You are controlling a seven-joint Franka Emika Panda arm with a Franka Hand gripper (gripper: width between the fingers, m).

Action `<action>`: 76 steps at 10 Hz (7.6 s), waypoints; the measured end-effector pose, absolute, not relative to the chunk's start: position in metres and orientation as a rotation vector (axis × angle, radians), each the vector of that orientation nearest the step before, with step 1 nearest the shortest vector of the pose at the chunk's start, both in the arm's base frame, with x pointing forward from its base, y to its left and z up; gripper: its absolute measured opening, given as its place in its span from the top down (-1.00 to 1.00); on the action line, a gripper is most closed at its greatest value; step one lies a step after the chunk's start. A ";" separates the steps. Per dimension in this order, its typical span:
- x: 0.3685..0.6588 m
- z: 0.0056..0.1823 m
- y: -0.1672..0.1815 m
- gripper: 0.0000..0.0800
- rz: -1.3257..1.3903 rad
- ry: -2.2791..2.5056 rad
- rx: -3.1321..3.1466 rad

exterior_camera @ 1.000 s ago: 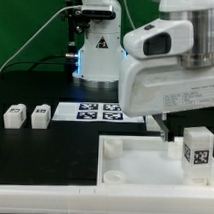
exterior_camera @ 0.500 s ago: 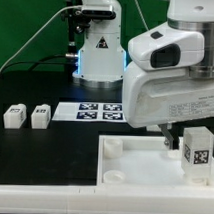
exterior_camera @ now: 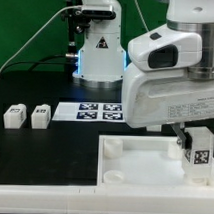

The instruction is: Assemble one leg

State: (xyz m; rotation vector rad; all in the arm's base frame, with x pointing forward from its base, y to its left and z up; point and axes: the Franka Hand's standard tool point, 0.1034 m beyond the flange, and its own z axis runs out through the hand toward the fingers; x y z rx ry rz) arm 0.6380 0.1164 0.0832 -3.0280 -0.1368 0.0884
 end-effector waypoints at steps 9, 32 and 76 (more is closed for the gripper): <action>0.635 0.080 0.105 0.26 0.042 1.634 -2.527; 0.635 0.076 0.110 0.26 -0.054 0.879 -2.859; 0.629 0.067 0.116 -0.62 -0.083 1.514 -2.539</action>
Offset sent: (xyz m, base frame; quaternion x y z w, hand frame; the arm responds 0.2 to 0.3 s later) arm 0.0002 0.0014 -0.0195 -0.0211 0.0660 0.3789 0.9229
